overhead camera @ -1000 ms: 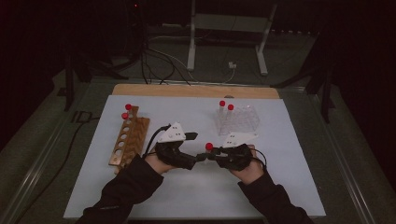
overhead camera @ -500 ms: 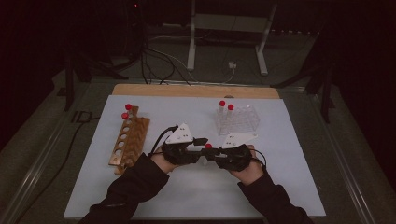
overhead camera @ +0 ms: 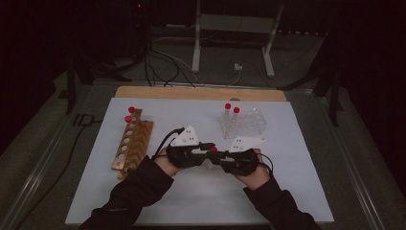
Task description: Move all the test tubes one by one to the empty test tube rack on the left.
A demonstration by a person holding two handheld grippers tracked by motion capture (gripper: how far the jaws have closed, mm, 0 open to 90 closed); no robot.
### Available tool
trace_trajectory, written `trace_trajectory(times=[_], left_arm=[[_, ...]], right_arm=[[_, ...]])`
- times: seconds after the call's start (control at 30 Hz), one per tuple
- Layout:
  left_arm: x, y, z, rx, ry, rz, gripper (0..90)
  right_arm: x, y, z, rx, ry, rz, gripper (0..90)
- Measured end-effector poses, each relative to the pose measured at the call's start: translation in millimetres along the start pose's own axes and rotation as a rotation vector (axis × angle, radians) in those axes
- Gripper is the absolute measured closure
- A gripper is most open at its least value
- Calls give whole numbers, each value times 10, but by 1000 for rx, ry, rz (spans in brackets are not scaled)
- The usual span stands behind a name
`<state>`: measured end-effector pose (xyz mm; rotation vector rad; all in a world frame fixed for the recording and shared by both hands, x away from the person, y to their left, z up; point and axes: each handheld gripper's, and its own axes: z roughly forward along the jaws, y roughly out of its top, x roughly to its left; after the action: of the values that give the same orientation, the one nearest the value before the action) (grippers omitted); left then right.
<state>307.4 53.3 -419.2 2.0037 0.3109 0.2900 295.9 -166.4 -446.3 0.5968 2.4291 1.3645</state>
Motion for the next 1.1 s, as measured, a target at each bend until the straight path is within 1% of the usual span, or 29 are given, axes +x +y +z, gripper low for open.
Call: trace_trajectory(times=[0.03, 0.07, 0.13, 0.17, 0.2, 0.27, 0.3, 0.37, 0.4, 0.43, 0.5, 0.6, 0.7, 0.73, 0.77, 0.8, 0.83, 0.9, 0.97, 1.0, 1.03, 1.1], left_arm=[[6, 2, -16, -4, 5, -1, 722], [18, 3, -36, -4, 7, -2, 722], [41, 1, -76, -2, 19, -5, 722], [55, -1, -100, -3, 18, -10, 722], [68, -2, -121, -3, 24, -11, 722], [92, -4, -169, -5, 35, -16, 722], [103, -3, -195, -7, 45, -16, 722], [127, -2, -246, -9, 54, -19, 722], [140, -1, -274, -11, 62, -20, 722], [154, -1, -300, -10, 68, -22, 722], [184, -1, -355, -14, 83, -27, 722], [231, -7, -438, -16, 105, -34, 722], [277, -21, -533, -19, 131, -42, 722], [295, -26, -567, -21, 137, -46, 722], [307, -30, -601, -22, 148, -48, 722], [322, -33, -636, -24, 158, -49, 722], [338, -35, -672, -26, 164, -52, 722], [367, -35, -743, -28, 185, -55, 722], [402, -31, -816, -31, 204, -55, 722], [419, -29, -851, -35, 215, -58, 722], [439, -27, -889, -41, 222, -63, 722], [475, -26, -966, -47, 244, -68, 722]], right_arm=[[-9, 4, -18, -10, -14, 2, 614], [-9, 4, -18, -10, -14, 2, 614], [-22, 6, -45, -14, -22, 11, 545], [-30, 6, -61, -20, -23, 23, 527], [-44, 5, -71, -23, -10, 29, 497], [-44, 5, -86, -23, -18, 31, 445], [-48, 3, -91, -25, -12, 34, 414], [-52, 1, -94, -30, -16, 44, 368], [-60, -1, -95, -39, -18, 49, 306], [-60, -1, -95, -39, -18, 49, 306], [-62, 1, -90, -38, -32, 62, 226], [-62, 7, -99, -47, -51, 76, 132], [-70, 14, -110, -53, -66, 91, 47], [-76, 15, -114, -56, -71, 98, 35], [-83, 12, -123, -62, -68, 101, 3], [-91, 9, -133, -69, -53, 106, 0], [-99, 7, -144, -78, -50, 107, 0], [-103, 9, -159, -79, -61, 107, 0], [-114, 9, -181, -95, -52, 117, 0], [-120, 11, -185, -91, -50, 117, 0], [-123, 9, -190, -94, -57, 113, 0], [-127, 9, -198, -96, -43, 116, 0]])
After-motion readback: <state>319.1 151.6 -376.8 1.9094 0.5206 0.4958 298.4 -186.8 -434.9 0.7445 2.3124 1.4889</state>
